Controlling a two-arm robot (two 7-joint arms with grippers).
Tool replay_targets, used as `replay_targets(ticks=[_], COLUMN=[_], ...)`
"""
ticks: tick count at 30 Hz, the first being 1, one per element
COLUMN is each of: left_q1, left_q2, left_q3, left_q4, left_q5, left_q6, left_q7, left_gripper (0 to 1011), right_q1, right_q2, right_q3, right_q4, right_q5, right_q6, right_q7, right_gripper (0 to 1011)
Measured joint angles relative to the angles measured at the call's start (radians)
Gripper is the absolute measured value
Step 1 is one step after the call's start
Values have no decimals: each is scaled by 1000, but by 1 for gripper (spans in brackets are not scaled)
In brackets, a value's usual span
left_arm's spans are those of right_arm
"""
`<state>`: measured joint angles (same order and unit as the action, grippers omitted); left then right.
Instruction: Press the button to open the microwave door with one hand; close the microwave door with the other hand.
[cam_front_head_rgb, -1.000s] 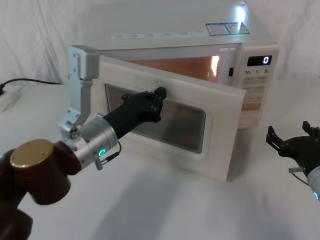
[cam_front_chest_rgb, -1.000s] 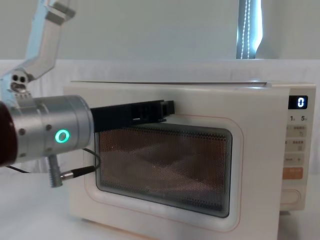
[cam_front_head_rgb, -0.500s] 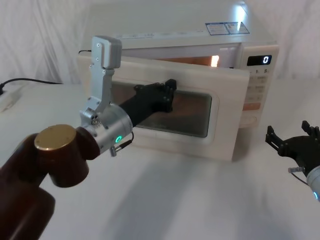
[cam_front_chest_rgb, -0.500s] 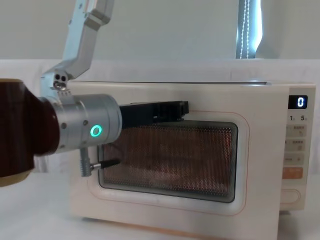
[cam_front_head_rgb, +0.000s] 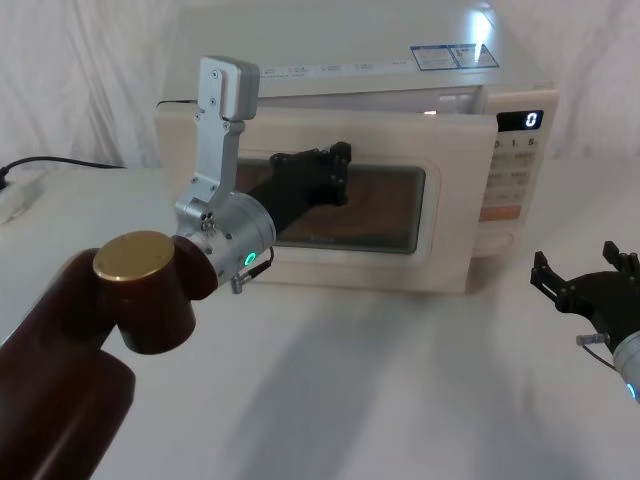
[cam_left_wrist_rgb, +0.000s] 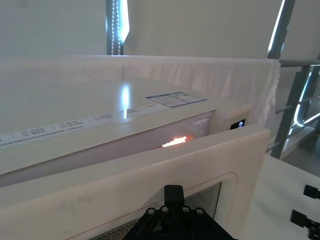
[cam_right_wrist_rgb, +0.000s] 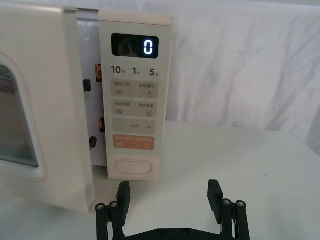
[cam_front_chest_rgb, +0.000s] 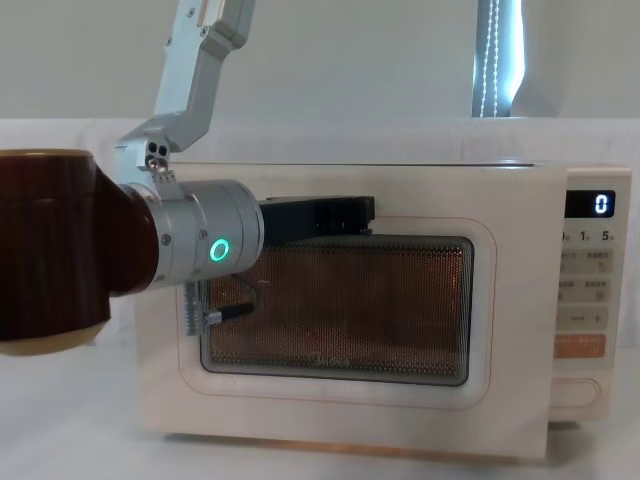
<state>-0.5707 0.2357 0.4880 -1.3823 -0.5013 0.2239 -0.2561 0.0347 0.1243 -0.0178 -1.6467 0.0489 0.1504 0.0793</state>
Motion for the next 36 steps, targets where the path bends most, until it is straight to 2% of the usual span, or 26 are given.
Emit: replay_targets(ticks=[15,36], left_q1=[-23,-44], left_q2=[-48,-99], left_q3=[-30,-64], left_q4=[61,106], left_q5=[52,112], left_q6=[2,15], left_q7=[19,21], left_gripper=[0,0], right_q1=[0,0], right_q2=[0,0], right_q3=[0,0], right_q4=[0,0], right_q5=[0,0], right_q6=[0,0], right_q7=[0,0], right_gripper=[1002,1002])
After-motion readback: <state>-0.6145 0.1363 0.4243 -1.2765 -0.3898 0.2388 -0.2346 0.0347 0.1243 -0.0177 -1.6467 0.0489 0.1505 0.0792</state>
